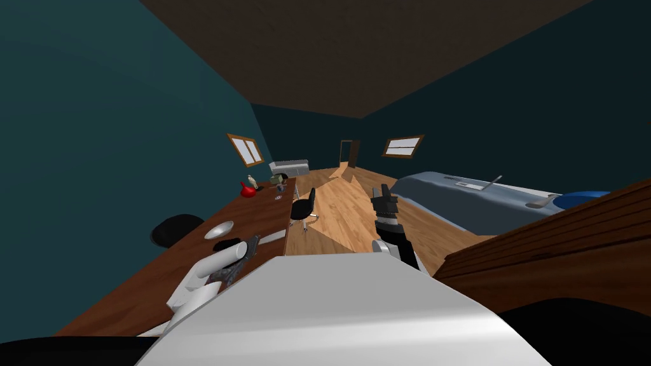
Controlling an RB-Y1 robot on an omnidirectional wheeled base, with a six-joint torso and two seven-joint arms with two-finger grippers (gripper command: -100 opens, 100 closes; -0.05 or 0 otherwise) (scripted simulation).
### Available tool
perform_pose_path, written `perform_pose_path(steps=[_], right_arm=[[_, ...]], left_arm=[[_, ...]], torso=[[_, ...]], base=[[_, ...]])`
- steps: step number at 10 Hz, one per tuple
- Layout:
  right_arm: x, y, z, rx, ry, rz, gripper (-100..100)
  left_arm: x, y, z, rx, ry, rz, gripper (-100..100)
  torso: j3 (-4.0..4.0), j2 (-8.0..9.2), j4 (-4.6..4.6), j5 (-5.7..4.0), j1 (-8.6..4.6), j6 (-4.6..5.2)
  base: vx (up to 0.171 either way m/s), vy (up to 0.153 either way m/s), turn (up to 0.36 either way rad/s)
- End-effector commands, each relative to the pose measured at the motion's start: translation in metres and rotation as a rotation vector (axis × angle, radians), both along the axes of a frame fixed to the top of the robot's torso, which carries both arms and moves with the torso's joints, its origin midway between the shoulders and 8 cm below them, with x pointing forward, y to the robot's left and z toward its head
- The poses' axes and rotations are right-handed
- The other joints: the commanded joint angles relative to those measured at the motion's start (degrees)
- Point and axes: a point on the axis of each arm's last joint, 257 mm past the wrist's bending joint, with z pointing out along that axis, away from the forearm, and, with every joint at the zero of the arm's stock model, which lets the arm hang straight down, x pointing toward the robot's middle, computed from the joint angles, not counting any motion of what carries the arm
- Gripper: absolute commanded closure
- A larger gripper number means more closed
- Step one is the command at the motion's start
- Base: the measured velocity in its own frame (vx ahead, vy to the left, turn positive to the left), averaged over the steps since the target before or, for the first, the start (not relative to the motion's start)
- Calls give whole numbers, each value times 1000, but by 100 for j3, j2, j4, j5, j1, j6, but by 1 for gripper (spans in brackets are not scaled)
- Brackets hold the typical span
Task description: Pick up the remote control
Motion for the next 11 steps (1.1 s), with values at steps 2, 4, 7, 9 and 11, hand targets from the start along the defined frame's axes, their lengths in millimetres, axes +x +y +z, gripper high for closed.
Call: perform_pose_path(steps=[2, 4, 7, 9, 11], right_arm=[[0, 0, 0, 0, 0, 0, 0], [0, 0, 0, 0, 0, 0, 0], [0, 0, 0, 0, 0, 0, 0], [0, 0, 0, 0, 0, 0, 0], [0, 0, 0, 0, 0, 0, 0]], left_arm=[[-17, -9, -17, -57, 83, 9, -100], [-32, -16, -30, -99, 146, 16, -100], [-51, -26, -42, -150, 225, 23, -100], [-64, -33, -51, -185, 276, 28, -100], [-85, -46, -64, -244, 357, 35, -100]], torso=[[-1, 1, 0, 0, 6, 0], [-1, 0, -1, 2, 9, 1], [-4, -6, -2, 1, 7, 0], [2, 6, 1, 1, 9, 0], [4, 8, 1, 3, 15, 0]], base=[[145, 35, 8], [139, 21, 7], [138, 19, 8], [107, 32, 6], [147, 43, 8]])
